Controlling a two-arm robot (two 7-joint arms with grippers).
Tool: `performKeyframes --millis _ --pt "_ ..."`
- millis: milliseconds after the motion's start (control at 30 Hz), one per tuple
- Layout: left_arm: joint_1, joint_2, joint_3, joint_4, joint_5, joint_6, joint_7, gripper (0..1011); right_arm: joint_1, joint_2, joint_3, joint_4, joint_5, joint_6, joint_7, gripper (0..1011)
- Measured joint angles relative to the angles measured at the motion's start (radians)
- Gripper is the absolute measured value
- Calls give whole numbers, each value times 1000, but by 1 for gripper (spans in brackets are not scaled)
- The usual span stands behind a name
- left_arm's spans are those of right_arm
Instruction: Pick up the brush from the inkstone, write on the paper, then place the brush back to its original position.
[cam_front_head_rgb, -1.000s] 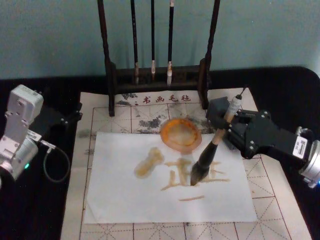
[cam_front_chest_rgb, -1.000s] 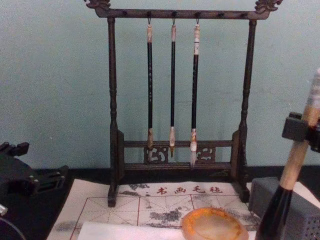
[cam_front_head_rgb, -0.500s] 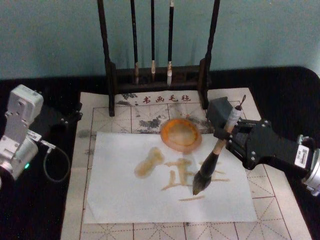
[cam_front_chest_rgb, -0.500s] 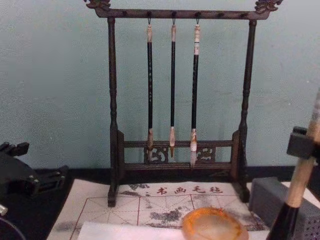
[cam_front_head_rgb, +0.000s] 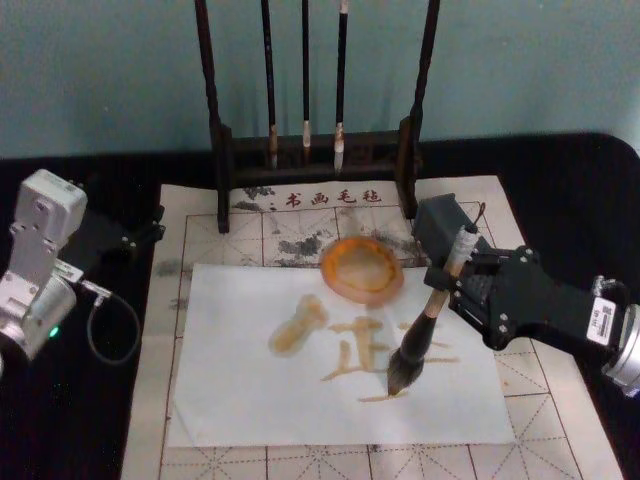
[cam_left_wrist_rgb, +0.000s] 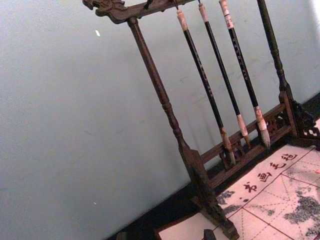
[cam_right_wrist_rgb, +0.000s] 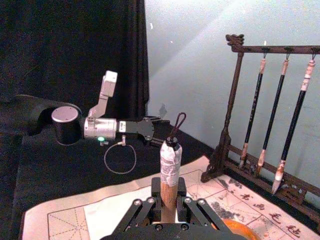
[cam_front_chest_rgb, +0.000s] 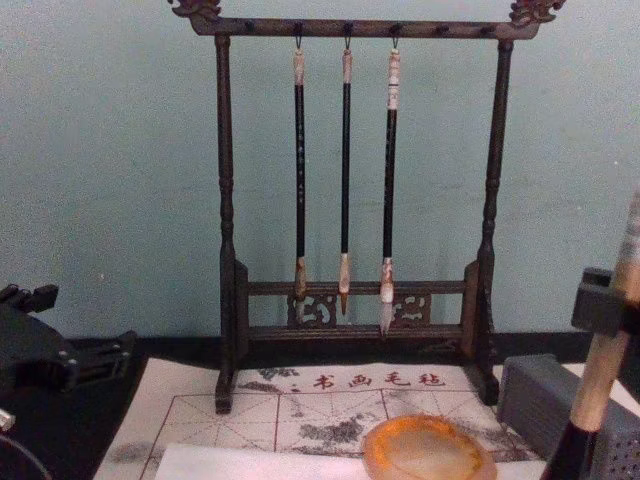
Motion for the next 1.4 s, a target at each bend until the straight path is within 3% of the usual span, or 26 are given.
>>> performKeyframes --millis 900,1400 --pt "0 0 0 0 0 0 0 1001 4 -8 -15 9 -20 -2 4 181" --pt "0 0 0 0 0 0 0 1001 -17 16 -16 -10 -22 -6 21 181"
